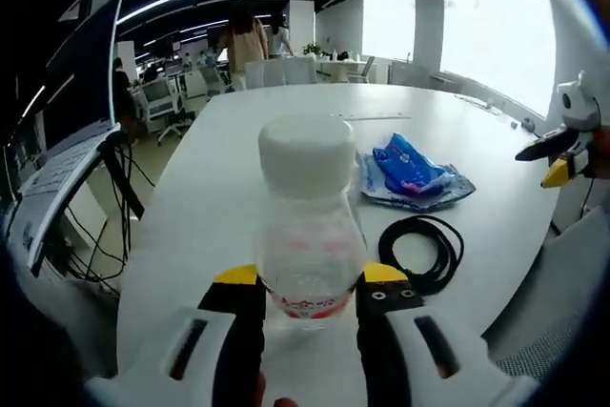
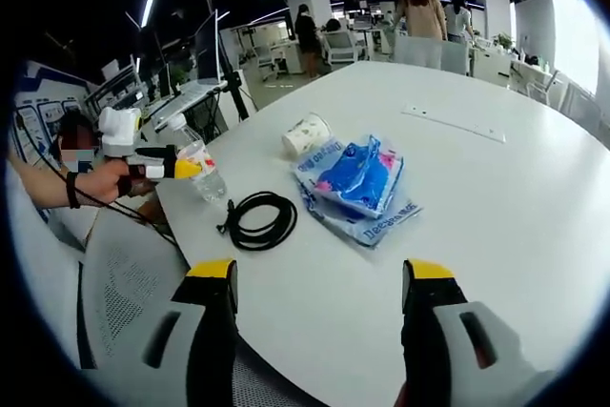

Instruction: Arrange the tabletop items into an orderly group along one side of the table until the central work area is clear of visible clutter.

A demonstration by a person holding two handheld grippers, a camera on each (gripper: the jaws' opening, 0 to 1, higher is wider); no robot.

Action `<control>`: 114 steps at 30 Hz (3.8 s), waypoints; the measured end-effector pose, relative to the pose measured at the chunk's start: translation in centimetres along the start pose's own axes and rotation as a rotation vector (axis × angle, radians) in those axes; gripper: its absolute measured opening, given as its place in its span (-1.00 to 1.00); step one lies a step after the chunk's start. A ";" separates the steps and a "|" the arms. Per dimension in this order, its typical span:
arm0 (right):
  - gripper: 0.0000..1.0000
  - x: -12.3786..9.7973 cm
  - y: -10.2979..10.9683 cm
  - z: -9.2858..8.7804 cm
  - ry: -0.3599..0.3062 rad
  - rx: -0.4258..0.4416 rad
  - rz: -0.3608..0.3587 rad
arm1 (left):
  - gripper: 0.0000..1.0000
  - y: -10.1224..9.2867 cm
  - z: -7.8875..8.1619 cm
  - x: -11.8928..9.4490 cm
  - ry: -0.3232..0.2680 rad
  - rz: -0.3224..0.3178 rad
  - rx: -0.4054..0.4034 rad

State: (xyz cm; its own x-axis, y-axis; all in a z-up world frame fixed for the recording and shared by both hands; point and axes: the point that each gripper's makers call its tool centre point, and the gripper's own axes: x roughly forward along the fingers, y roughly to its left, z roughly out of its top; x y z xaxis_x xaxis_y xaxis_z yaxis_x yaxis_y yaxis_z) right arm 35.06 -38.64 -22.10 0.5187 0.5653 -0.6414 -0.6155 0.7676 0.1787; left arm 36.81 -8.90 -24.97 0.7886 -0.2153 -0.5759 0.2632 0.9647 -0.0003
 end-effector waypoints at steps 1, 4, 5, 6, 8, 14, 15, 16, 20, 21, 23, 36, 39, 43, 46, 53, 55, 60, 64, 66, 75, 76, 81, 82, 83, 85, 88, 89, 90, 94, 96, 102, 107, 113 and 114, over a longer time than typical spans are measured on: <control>0.39 0.0 0.0 0.0 0.000 0.000 0.001 | -0.28 0.0 0.1 0.0 -0.003 0.001 0.000; 0.39 -0.1 -0.1 0.1 0.002 0.001 0.003 | -0.28 -0.1 0.4 0.1 -0.002 0.006 -0.007; 0.39 -0.1 -0.2 0.2 0.002 0.001 0.003 | -0.28 -0.1 0.4 0.1 -0.002 0.007 -0.008; 0.39 -0.1 -0.2 0.2 0.003 0.002 0.004 | -0.27 -0.2 0.5 0.1 -0.003 0.009 -0.008; 0.39 -0.2 -0.3 0.3 0.002 0.003 0.004 | -0.27 -0.2 0.5 0.1 -0.003 0.010 -0.012; 0.39 -0.3 -0.6 0.3 0.004 0.005 0.003 | -0.25 -0.3 0.6 0.2 0.020 0.005 -0.023; 0.39 -0.3 -0.5 0.4 0.003 0.005 0.004 | -0.25 -0.3 0.6 0.2 0.019 0.002 -0.025; 0.39 -0.3 -0.6 0.4 0.002 0.007 0.005 | -0.25 -0.3 0.6 0.2 0.020 0.000 -0.027; 0.39 -0.3 -0.5 0.4 0.003 0.010 0.006 | -0.23 -0.4 0.7 0.1 0.026 -0.016 -0.034; 0.39 -0.3 -0.5 0.3 0.004 0.010 0.006 | -0.21 -0.6 0.8 0.1 0.023 -0.031 -0.043; 0.39 -0.3 -0.5 0.3 0.006 0.011 0.007 | -0.17 -0.7 0.8 0.1 0.020 -0.042 -0.041; 0.39 -0.6 -0.8 0.2 0.009 0.015 -0.005 | -0.19 -0.4 1.1 0.4 0.017 -0.142 0.037; 0.39 -0.6 -0.9 0.1 0.013 0.014 -0.009 | -0.20 -0.4 1.1 0.4 0.016 -0.162 0.050; 0.39 -0.4 -1.0 -0.3 0.010 0.021 -0.014 | -0.21 -0.4 1.0 0.6 0.011 -0.163 0.053; 0.39 -0.3 -1.1 -0.4 0.011 0.022 -0.016 | -0.22 -0.4 0.9 0.8 0.007 -0.146 0.045; 0.39 -0.2 -1.3 -0.8 0.017 0.030 -0.021 | -0.23 0.3 1.7 2.5 0.009 -0.090 0.019; 0.39 -0.2 -1.4 -0.9 0.019 0.032 -0.024 | -0.23 0.6 2.1 3.2 0.010 -0.076 0.013; 0.39 -0.3 -1.7 -1.0 0.023 0.039 -0.034 | -0.23 1.7 3.6 5.5 0.008 -0.041 -0.007; 0.39 -0.3 -2.1 -1.2 0.029 0.046 -0.042 | -0.23 2.3 4.9 7.3 0.010 -0.029 -0.015; 0.39 -0.2 -2.4 -1.2 0.032 0.050 -0.045 | -0.23 2.3 5.7 8.3 0.007 -0.028 -0.018; 0.39 0.0 -2.9 -1.2 0.044 0.066 -0.053 | -0.23 2.4 8.8 11.9 0.006 -0.018 -0.025; 0.39 0.1 -2.9 -1.2 0.045 0.066 -0.052 | -0.23 2.4 8.8 12.0 0.006 -0.018 -0.025; 0.38 0.3 -3.0 -1.3 0.057 0.062 -0.050 | -0.23 2.2 9.6 13.0 0.006 -0.029 0.000; 0.38 0.4 -3.1 -1.3 0.058 0.061 -0.049 | -0.23 2.1 9.7 13.0 0.007 -0.029 0.007; 0.38 0.4 -3.0 -1.3 0.060 0.058 -0.048 | -0.23 2.1 9.8 13.1 0.009 -0.025 0.009; 0.38 0.4 -2.9 -1.3 0.059 0.061 -0.047 | -0.23 2.2 9.9 13.3 0.013 -0.015 0.001; 0.38 0.7 -2.8 -1.3 0.059 0.064 -0.041 | -0.22 2.2 9.9 13.3 0.010 -0.006 -0.013; 0.38 0.8 -2.7 -1.3 0.061 0.063 -0.038 | -0.22 2.1 9.9 13.3 0.008 -0.005 -0.020; 0.39 0.8 -2.6 -1.3 0.063 0.060 -0.034 | -0.22 2.1 9.9 13.3 0.007 -0.005 -0.028; 0.39 0.9 -2.5 -1.2 0.060 0.061 -0.029 | -0.22 2.0 9.9 13.2 0.008 -0.004 -0.044; 0.39 0.9 -2.4 -1.2 0.059 0.062 -0.028 | -0.22 1.9 9.9 13.1 0.010 0.004 -0.051; 0.39 0.8 -2.2 -1.0 0.061 0.059 -0.020 | -0.21 1.6 10.0 13.0 0.017 0.026 -0.085; 0.40 0.5 -2.3 -0.8 0.058 0.058 -0.022 | -0.20 1.4 10.1 13.0 0.017 0.014 -0.120; 0.40 0.2 -2.6 -0.7 0.049 0.062 -0.026 | -0.17 1.3 10.6 12.9 0.002 -0.010 -0.161; 0.40 0.2 -2.6 -0.7 0.049 0.061 -0.027 | -0.17 1.2 10.7 12.8 -0.001 -0.010 -0.160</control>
State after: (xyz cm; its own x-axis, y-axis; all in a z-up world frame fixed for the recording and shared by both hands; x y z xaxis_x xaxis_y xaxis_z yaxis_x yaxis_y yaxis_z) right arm 36.32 -40.76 -23.19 0.5040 0.5297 -0.6822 -0.5633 0.8004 0.2053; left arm 53.15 -12.09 -23.63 0.7868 -0.2255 -0.5746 0.1795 0.9742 -0.1365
